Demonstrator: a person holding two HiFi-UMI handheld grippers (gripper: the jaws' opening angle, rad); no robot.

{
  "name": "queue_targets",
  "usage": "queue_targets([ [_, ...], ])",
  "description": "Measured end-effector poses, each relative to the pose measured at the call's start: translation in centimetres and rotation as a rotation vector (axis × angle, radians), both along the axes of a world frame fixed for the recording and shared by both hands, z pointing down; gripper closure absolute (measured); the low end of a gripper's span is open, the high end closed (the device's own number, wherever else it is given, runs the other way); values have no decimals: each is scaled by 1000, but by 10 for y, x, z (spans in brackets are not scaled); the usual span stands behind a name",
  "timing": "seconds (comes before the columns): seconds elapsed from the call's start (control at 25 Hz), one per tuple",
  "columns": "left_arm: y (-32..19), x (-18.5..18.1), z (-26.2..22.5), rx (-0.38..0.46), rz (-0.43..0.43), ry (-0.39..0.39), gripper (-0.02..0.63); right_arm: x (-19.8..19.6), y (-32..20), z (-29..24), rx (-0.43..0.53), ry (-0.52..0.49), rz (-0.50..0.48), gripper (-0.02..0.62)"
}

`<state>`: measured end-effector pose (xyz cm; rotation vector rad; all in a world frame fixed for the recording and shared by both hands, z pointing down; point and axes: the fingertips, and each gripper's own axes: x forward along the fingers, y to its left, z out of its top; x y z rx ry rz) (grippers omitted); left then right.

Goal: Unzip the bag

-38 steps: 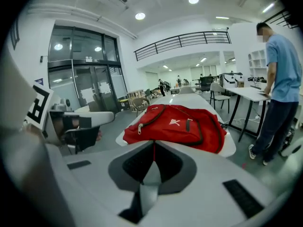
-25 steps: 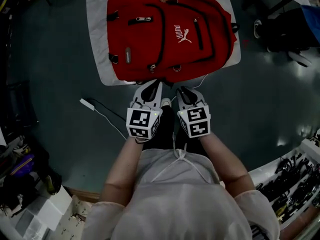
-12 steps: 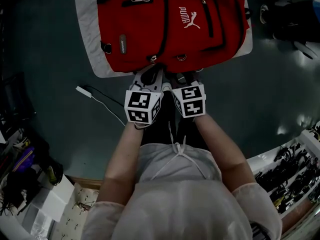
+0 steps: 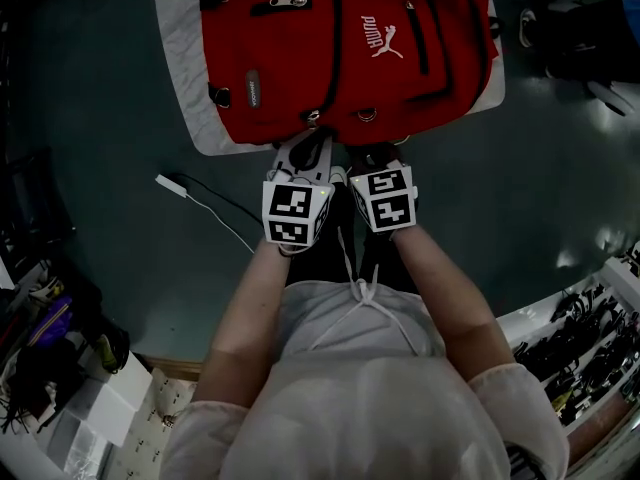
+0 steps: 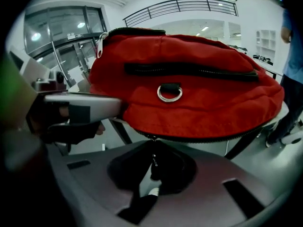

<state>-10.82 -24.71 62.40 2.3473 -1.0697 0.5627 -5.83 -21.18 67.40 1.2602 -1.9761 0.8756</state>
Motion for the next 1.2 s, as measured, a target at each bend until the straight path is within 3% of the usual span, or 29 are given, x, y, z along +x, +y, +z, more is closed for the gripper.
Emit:
queue_targets([
  [0.28,2,2,1,28,55,-64,586,9,8,-6,-18,25,-115,558],
  [0.6,-3,0,-2,22,-29,-126,586,48,13,1,-71,57,-161,558],
  [1.2,-3,-6,7,-98,-209,-159,586,155,2,4,-120,86,-160,558],
])
